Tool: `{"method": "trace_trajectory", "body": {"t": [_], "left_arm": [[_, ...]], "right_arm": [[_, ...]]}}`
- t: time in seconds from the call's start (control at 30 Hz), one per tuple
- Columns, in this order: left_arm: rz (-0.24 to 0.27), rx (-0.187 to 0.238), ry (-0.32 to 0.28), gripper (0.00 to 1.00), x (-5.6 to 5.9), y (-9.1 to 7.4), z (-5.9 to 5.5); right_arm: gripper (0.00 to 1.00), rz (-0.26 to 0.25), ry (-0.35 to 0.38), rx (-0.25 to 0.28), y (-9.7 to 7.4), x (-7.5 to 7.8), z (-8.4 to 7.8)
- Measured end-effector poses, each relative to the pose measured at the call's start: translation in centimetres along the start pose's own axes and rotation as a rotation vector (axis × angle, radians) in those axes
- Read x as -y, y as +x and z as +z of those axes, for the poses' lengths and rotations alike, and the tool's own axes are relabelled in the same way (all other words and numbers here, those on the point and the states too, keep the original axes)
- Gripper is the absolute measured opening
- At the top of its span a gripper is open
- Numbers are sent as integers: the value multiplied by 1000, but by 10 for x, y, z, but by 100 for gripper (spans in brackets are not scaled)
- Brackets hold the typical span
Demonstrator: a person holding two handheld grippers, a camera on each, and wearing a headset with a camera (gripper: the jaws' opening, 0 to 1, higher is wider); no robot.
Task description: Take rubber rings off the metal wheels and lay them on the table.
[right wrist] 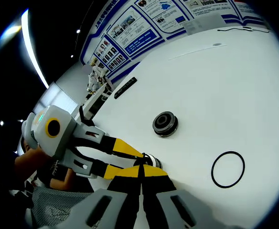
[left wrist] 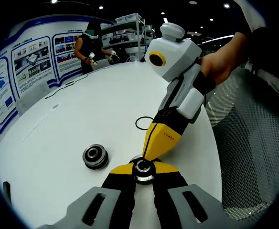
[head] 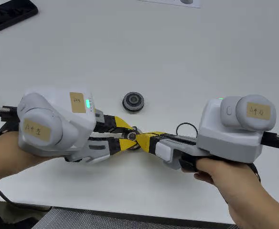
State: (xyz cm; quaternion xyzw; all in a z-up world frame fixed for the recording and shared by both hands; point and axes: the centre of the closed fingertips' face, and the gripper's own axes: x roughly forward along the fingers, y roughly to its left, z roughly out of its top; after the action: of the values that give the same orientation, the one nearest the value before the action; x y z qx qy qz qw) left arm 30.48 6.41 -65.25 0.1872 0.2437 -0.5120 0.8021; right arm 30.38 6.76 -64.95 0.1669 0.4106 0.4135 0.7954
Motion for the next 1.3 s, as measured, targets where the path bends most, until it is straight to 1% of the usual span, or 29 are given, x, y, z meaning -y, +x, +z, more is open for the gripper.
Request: {"method": "trace_trajectory", "body": {"t": [0.07, 0.1, 0.17, 0.2, 0.27, 0.47, 0.57, 0.63, 0.73, 0.83, 1.0, 1.17, 1.3], "left_arm": [[2, 0, 3, 14, 0, 0, 0], [3, 0, 0, 14, 0, 0, 0], [4, 1, -3, 14, -1, 1, 1], [4, 1, -7, 14, -1, 1, 1], [5, 0, -4, 14, -1, 1, 1], [3, -7, 1, 14, -1, 1, 1], [11, -12, 21, 15, -1, 2, 2], [13, -4, 6, 15, -2, 1, 4], [14, -6, 13, 16, -2, -1, 6], [13, -1, 16, 16, -2, -5, 8], [32, 29, 2, 18, -3, -17, 15], [69, 42, -2, 20, -10, -29, 17], [101, 68, -25, 21, -18, -38, 22]], "right_arm": [[1, -18, -17, -9, 2, 1, -1], [2, -19, -24, -8, 2, 2, -1], [2, -16, 6, -4, 0, 4, 0], [2, -23, 13, -2, -1, 5, 0], [2, -24, 13, 0, -2, 5, 0], [2, -19, 44, 8, -1, 3, 1], [2, -20, 54, 18, -2, 3, 4], [2, -18, 61, 23, -2, 2, 5], [2, -19, 68, 28, -3, 1, 7], [2, -12, 78, 32, -3, 0, 8], [2, 3, 97, 39, -4, -5, 10], [2, 34, 128, 59, -8, -13, 17], [2, 52, 150, 85, -13, -18, 27]]}}
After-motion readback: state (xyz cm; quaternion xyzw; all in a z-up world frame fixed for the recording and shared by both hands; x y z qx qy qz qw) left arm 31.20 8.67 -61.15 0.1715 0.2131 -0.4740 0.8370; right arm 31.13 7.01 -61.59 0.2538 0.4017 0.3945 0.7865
